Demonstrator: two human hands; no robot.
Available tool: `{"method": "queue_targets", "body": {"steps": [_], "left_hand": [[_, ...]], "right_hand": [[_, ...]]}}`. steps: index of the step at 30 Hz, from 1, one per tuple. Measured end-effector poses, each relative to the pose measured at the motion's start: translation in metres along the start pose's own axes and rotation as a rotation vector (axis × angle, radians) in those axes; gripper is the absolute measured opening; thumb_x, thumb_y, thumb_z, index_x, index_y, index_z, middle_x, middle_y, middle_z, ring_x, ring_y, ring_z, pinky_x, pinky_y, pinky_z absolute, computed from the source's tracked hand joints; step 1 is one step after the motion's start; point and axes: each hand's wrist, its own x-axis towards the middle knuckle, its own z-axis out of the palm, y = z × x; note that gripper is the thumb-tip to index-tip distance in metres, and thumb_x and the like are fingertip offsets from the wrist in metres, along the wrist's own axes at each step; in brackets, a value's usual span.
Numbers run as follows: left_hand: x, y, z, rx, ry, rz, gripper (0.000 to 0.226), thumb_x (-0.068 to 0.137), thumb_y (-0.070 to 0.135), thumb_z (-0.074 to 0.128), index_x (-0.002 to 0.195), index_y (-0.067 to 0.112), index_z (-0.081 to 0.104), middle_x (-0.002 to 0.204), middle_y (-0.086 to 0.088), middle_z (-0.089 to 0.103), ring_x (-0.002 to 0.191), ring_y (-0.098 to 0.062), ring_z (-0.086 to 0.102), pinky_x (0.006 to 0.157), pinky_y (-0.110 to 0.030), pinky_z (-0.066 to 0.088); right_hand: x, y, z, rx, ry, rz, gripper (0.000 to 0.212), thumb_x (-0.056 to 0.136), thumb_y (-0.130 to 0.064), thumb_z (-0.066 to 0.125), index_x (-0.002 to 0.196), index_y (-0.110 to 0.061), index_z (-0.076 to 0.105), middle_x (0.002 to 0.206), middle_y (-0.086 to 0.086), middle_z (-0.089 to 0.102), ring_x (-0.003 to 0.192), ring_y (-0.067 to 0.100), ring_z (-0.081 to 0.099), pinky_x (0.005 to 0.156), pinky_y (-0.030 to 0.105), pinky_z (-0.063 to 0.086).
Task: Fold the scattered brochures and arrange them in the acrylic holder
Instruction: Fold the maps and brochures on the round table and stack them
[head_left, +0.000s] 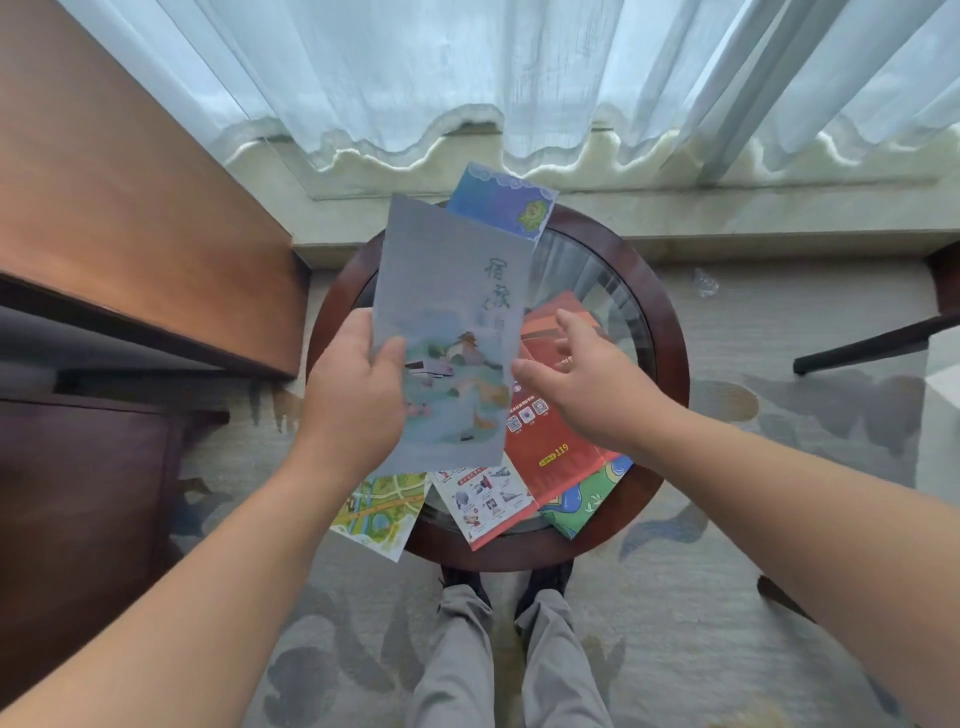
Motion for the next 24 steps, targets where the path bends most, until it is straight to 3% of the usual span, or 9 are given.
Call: {"method": "queue_targets", "body": {"steps": [3, 5, 8, 11, 14, 16, 18, 21, 24], "left_hand": [[-0.007, 0.003, 0.008, -0.381, -0.141, -0.126, 0.024, 0.099, 0.015, 0.046, 0.098, 0.032, 0.064, 0.108, -0.006, 0.071, 0.099, -0.034, 0.069, 0.076, -0.055, 0.058], [-0.009, -0.002, 0.016, -0.478, -0.192, -0.185, 0.023, 0.096, 0.016, 0.050, 0.099, 0.035, 0.064, 0.110, -0.004, 0.072, 0.099, -0.032, 0.070, 0.075, -0.053, 0.058], [-0.008, -0.012, 0.033, -0.362, -0.161, -0.251, 0.023, 0.085, 0.021, 0.061, 0.102, 0.035, 0.059, 0.107, 0.000, 0.070, 0.092, -0.023, 0.071, 0.063, -0.042, 0.061], [-0.007, -0.022, 0.055, -0.185, -0.101, -0.302, 0.029, 0.086, 0.019, 0.066, 0.109, 0.027, 0.050, 0.104, 0.000, 0.065, 0.084, -0.015, 0.067, 0.050, -0.026, 0.057], [-0.003, -0.032, 0.082, 0.027, -0.172, -0.302, 0.036, 0.087, 0.027, 0.066, 0.114, 0.024, 0.043, 0.103, 0.004, 0.062, 0.086, -0.018, 0.063, 0.067, -0.037, 0.057], [0.001, -0.036, 0.100, 0.203, -0.246, -0.264, 0.044, 0.088, 0.030, 0.066, 0.120, 0.022, 0.037, 0.104, 0.003, 0.058, 0.087, -0.021, 0.058, 0.070, -0.034, 0.047], [0.005, -0.037, 0.119, 0.312, -0.301, -0.209, 0.050, 0.087, 0.030, 0.066, 0.123, 0.019, 0.032, 0.109, -0.002, 0.059, 0.093, -0.028, 0.059, 0.068, -0.034, 0.043], [0.009, -0.040, 0.144, 0.411, -0.328, -0.118, 0.069, 0.084, 0.031, 0.068, 0.136, 0.020, 0.026, 0.118, -0.008, 0.060, 0.102, -0.034, 0.061, 0.076, -0.041, 0.051], [0.017, -0.045, 0.159, 0.565, -0.345, -0.059, 0.093, 0.083, 0.038, 0.068, 0.152, 0.022, 0.007, 0.125, -0.011, 0.052, 0.111, -0.034, 0.054, 0.087, -0.046, 0.050]], "right_hand": [[-0.005, -0.003, -0.006, 0.186, 0.039, 0.001, 0.047, 0.093, -0.037, 0.063, 0.135, -0.024, 0.046, 0.117, -0.013, 0.065, 0.087, -0.011, 0.062, 0.072, 0.014, 0.052], [-0.006, -0.001, -0.008, 0.214, 0.073, 0.010, 0.033, 0.094, -0.029, 0.062, 0.124, -0.021, 0.054, 0.114, -0.010, 0.067, 0.092, 0.000, 0.063, 0.079, 0.022, 0.053], [-0.007, 0.009, -0.004, 0.125, 0.077, 0.054, 0.030, 0.093, -0.027, 0.062, 0.121, -0.018, 0.055, 0.120, -0.003, 0.065, 0.104, 0.018, 0.062, 0.089, 0.039, 0.053], [-0.006, 0.025, 0.004, 0.025, 0.090, 0.123, 0.022, 0.093, -0.030, 0.063, 0.107, -0.018, 0.053, 0.109, -0.004, 0.063, 0.098, 0.021, 0.061, 0.081, 0.041, 0.053], [-0.003, 0.049, 0.009, -0.045, 0.111, 0.195, 0.018, 0.093, -0.030, 0.062, 0.095, -0.025, 0.044, 0.092, -0.011, 0.053, 0.088, 0.018, 0.054, 0.061, 0.030, 0.043], [0.001, 0.067, 0.009, -0.093, 0.111, 0.250, 0.017, 0.093, -0.025, 0.059, 0.098, -0.022, 0.043, 0.096, -0.006, 0.053, 0.088, 0.021, 0.053, 0.064, 0.033, 0.042], [0.005, 0.083, 0.006, -0.096, 0.127, 0.286, 0.025, 0.092, -0.016, 0.055, 0.112, -0.020, 0.041, 0.101, -0.001, 0.057, 0.088, 0.024, 0.056, 0.071, 0.038, 0.048], [0.012, 0.102, 0.005, -0.114, 0.156, 0.299, 0.050, 0.090, -0.010, 0.051, 0.135, -0.015, 0.029, 0.106, 0.004, 0.062, 0.086, 0.027, 0.059, 0.073, 0.046, 0.053], [0.022, 0.119, 0.005, -0.142, 0.142, 0.332, 0.082, 0.090, -0.018, 0.057, 0.153, -0.014, 0.004, 0.117, 0.007, 0.059, 0.092, 0.027, 0.058, 0.069, 0.039, 0.048]]}}
